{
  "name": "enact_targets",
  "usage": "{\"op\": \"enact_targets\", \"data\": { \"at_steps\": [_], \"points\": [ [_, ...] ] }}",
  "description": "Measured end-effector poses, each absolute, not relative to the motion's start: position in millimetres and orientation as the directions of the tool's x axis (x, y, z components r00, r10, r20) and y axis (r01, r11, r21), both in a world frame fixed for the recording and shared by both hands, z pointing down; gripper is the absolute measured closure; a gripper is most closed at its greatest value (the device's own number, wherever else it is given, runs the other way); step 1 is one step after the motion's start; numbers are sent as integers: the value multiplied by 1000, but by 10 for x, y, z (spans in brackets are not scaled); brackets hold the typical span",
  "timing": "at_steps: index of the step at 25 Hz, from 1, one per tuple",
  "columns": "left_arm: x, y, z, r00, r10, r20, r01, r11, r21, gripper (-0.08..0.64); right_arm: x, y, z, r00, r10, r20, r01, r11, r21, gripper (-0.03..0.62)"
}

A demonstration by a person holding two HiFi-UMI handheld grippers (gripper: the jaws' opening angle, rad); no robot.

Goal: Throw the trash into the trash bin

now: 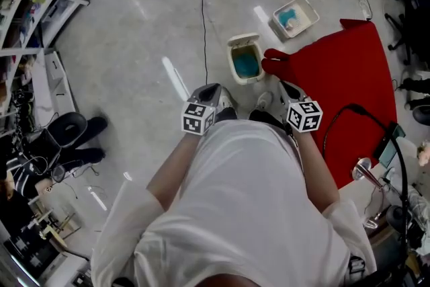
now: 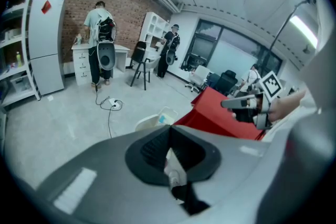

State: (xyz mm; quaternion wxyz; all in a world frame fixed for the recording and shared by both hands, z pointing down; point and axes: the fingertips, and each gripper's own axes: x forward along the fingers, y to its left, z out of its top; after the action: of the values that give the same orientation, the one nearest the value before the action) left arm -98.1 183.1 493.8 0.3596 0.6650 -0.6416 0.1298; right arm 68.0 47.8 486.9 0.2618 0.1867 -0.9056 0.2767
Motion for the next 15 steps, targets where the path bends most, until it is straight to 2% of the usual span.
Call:
{"op": "enact_targets", "data": {
  "at_steps": [15],
  "points": [
    [-993, 1792, 4636, 124, -775, 620, -958, 70, 279, 555, 817, 445, 4564, -799, -234, 554, -489, 789, -372, 591]
  ]
}}
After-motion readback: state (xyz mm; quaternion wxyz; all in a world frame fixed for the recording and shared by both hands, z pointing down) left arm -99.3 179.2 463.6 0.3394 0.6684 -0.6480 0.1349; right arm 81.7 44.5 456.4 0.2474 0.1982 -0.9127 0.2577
